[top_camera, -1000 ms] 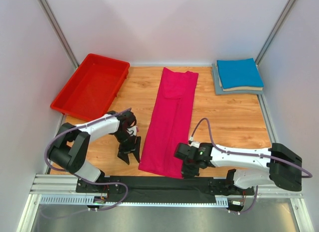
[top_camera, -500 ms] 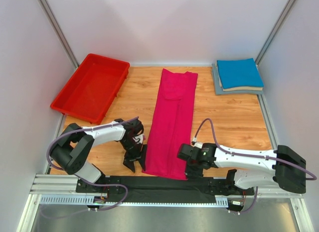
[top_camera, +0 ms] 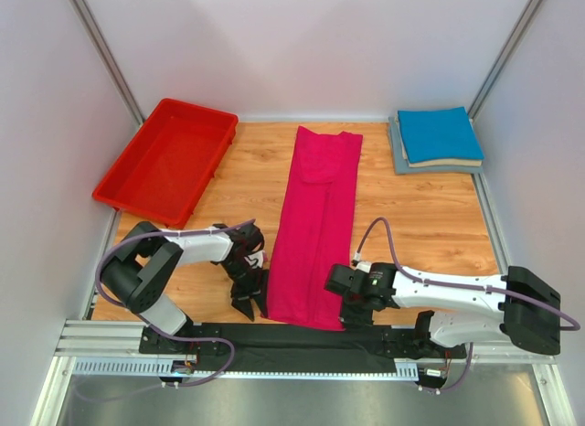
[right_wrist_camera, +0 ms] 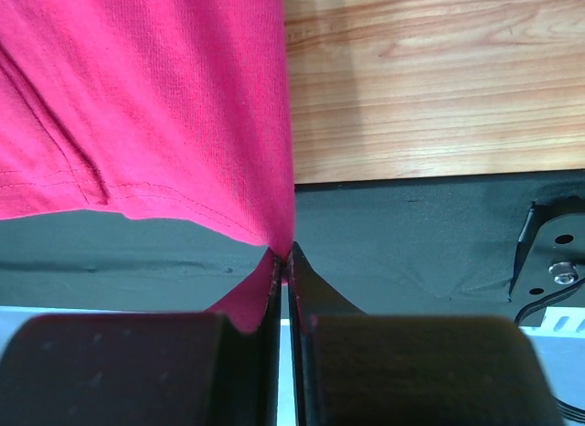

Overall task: Fold and stack the t-shirts
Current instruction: Fold the tshirt

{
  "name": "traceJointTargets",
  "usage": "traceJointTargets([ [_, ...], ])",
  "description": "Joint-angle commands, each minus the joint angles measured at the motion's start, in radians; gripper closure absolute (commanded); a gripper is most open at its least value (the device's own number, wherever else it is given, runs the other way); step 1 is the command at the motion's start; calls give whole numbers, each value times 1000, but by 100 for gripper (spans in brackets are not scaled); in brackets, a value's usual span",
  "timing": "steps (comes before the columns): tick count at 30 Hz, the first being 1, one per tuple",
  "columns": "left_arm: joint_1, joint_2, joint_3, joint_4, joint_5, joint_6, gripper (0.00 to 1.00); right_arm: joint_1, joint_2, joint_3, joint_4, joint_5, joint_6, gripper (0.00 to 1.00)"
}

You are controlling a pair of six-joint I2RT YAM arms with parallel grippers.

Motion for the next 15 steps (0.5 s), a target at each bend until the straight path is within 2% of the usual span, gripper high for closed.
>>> traceJointTargets([
  [1, -8, 18, -6, 63, 11, -22, 50, 7, 11, 12, -11, 6, 0, 100],
  [3, -7, 23, -4, 65, 5, -23, 53, 7, 11, 15, -10, 5, -5, 100],
  [5, -7, 17, -9, 65, 3, -29, 67, 7, 14, 15, -8, 5, -10, 100],
  [6, -8, 14, -9, 62, 5, -37, 83, 7, 14, 15, -11, 3, -11, 100],
  [8, -7, 0, -10, 45, 2, -51, 99, 7, 12, 14, -19, 2, -10, 100],
  [15, -7, -72, -7, 8, 19, -128, 100, 7, -20, 53, -90, 26, -14, 100],
])
